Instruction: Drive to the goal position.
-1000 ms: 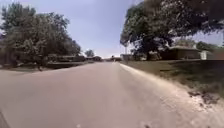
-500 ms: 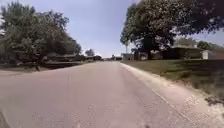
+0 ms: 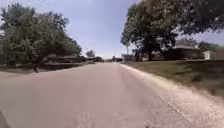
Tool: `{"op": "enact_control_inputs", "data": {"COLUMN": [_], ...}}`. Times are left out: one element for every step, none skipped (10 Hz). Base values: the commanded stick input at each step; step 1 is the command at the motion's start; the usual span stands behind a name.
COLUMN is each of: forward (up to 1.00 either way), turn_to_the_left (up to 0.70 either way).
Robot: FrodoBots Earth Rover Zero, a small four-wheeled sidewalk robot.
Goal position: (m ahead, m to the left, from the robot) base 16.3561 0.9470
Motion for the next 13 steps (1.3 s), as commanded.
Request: {"op": "enact_control_inputs", "data": {"forward": [0.7, 0.7, 0.7, 0.7, 0.7, 0.7, 0.7, 0.7, 0.7, 0.7, 0.7, 0.7, 0.7], "turn_to_the_left": [0.0, 0.0, 0.0, 0.0, 0.0, 0.0, -0.31, -0.35, -0.35, -0.35, -0.24, -0.07, 0.0]}}
